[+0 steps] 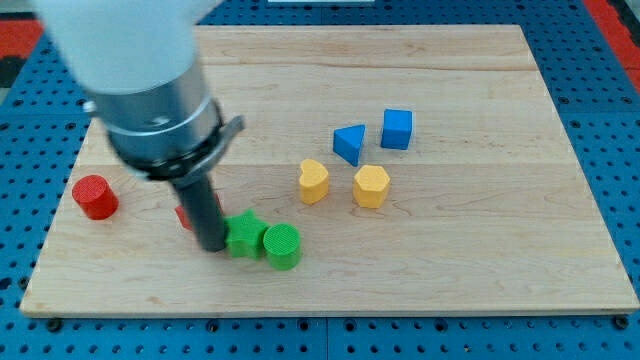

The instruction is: Nudge the red circle left a bit

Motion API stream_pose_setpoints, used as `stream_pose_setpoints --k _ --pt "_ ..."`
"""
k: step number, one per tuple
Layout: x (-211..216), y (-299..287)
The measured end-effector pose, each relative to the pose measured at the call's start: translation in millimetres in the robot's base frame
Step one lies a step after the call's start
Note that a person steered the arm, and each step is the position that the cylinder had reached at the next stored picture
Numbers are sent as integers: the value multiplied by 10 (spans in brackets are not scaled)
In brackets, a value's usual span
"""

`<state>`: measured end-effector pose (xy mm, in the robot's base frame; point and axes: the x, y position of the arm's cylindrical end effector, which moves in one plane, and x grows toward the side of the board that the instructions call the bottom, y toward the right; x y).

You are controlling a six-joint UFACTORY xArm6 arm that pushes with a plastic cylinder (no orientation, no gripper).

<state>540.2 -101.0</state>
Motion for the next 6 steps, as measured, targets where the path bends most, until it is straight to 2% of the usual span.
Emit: stream_pose_setpoints --k 1,2,3,4,5,6 --pt "-385 -479" --pt "-524 -794" --pt "-1133 -799" --pt "-1381 -559" --pt "-452 -156" --pt "378 -747"
